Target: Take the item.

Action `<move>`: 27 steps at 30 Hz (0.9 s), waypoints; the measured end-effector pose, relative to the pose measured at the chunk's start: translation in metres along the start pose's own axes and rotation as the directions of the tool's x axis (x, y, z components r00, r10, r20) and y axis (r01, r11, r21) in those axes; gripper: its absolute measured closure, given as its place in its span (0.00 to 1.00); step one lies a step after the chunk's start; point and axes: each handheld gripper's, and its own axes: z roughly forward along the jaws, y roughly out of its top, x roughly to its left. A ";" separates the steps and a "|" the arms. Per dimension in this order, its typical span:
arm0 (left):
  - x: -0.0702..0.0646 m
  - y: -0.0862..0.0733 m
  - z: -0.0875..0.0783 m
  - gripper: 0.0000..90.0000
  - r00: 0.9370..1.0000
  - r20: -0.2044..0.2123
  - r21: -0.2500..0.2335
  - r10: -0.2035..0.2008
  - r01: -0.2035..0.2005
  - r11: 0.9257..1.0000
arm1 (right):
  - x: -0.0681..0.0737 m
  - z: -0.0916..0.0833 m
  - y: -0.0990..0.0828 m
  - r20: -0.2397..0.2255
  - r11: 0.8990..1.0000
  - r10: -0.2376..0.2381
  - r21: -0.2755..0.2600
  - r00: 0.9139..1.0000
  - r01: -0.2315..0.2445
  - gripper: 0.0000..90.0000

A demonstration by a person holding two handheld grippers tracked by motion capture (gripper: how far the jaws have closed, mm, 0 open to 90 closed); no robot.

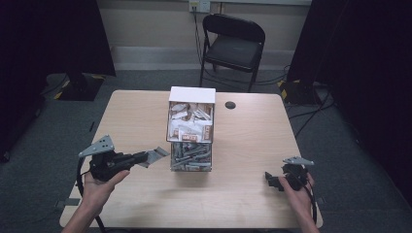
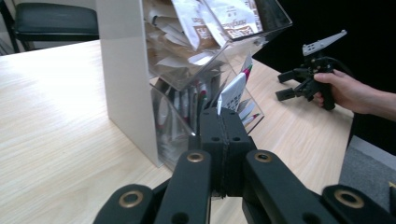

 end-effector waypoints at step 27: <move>0.031 0.000 0.002 1.00 0.995 -0.099 0.014 -0.033 0.035 0.999 | 0.000 0.000 0.000 0.000 1.000 0.000 0.000 1.000 0.000 0.00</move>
